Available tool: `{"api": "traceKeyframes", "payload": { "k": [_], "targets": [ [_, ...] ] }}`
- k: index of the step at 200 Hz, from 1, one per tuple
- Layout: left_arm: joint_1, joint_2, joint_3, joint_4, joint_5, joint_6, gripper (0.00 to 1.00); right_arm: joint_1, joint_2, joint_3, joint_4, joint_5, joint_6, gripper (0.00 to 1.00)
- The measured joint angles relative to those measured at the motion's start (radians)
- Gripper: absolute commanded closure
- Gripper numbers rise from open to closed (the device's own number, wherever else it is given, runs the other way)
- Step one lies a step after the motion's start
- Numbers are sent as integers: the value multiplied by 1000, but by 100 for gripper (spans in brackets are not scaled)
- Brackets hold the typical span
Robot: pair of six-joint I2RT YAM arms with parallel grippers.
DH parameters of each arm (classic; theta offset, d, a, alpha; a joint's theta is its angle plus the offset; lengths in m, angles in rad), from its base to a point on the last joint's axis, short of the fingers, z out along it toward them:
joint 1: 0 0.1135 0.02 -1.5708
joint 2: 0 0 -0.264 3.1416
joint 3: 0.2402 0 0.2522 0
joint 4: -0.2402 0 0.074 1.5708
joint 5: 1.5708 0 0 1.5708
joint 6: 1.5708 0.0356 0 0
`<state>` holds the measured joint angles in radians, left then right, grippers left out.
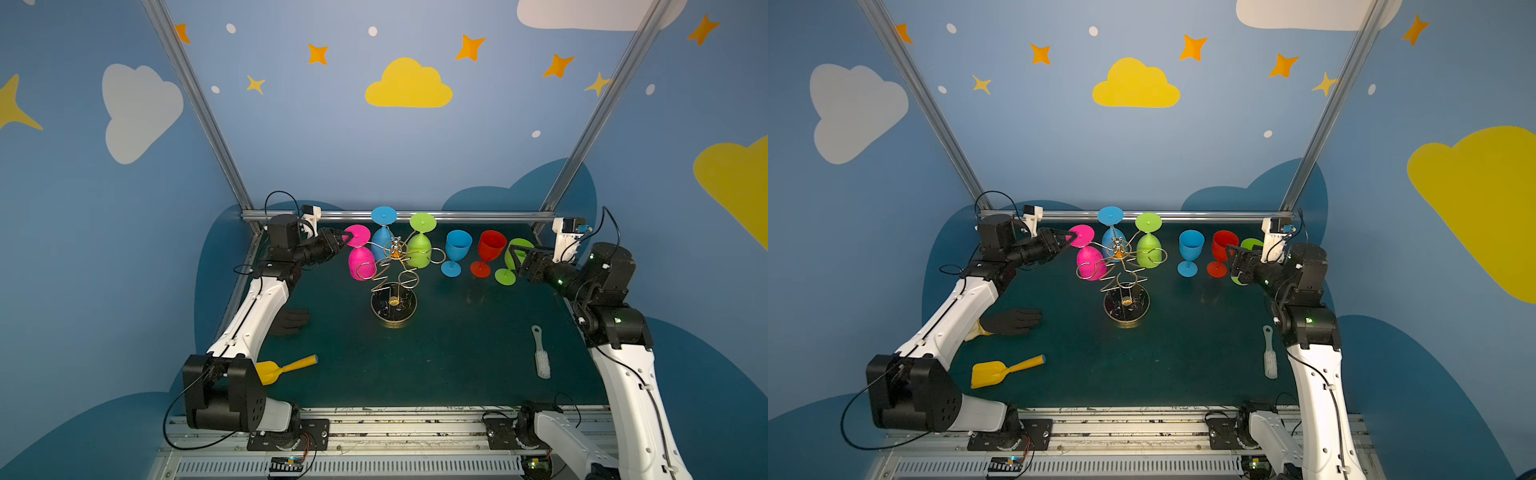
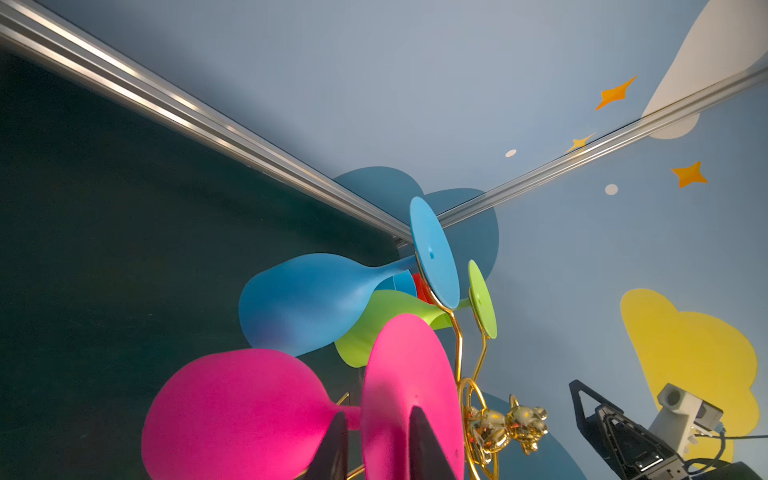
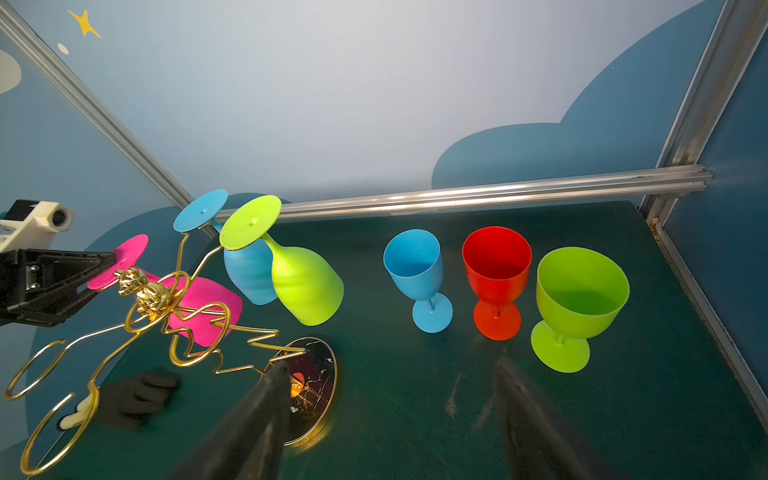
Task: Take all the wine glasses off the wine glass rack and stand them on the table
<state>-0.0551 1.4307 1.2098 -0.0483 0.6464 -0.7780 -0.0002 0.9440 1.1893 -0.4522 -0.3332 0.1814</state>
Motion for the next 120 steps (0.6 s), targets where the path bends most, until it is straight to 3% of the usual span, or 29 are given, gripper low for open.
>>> {"api": "traceKeyframes", "payload": {
  "k": [120],
  "targets": [
    [24,-34,0,21,19,-42,95,0,0,0,0,3,3,24]
  ]
}}
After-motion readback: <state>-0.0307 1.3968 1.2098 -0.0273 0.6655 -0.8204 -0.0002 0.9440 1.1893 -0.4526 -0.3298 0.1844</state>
